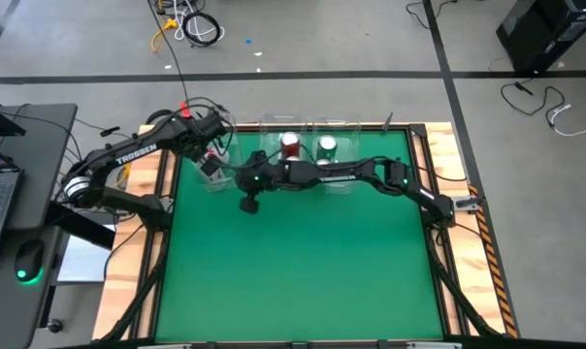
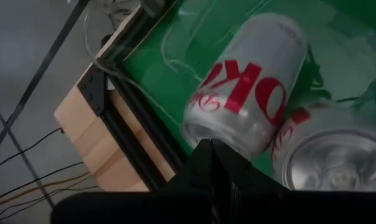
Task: Sort soda cans
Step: Adjust the top silver-red-black soda can
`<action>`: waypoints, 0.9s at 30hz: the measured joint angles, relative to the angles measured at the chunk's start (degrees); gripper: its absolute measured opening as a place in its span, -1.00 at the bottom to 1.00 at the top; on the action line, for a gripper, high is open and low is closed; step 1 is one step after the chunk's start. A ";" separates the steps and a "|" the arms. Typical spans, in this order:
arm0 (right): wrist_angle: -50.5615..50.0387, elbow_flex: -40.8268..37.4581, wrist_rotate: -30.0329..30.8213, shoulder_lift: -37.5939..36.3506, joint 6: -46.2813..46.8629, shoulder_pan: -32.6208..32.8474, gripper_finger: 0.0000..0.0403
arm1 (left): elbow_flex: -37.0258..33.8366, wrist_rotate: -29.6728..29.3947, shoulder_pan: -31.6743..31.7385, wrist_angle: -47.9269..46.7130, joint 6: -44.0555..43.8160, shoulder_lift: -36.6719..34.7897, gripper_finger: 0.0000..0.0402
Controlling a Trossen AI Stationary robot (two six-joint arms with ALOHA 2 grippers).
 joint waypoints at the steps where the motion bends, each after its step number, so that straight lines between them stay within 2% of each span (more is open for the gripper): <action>1: -0.82 0.00 0.30 -0.83 -0.37 0.19 -1.00 | 0.00 0.22 0.15 0.66 0.19 0.07 -1.00; 12: -12.38 -0.02 2.22 -10.36 -5.18 1.47 -1.00 | 0.00 0.78 1.04 1.47 -0.36 0.08 -1.00; 21: -23.88 -0.02 8.88 -18.52 -8.30 0.88 -1.00 | 0.00 0.01 1.05 -1.42 -1.63 0.08 -1.00; 27: -31.10 -0.04 9.54 -23.69 -11.17 -1.13 -1.00 | 0.00 1.14 1.14 -0.07 -1.35 0.95 -1.00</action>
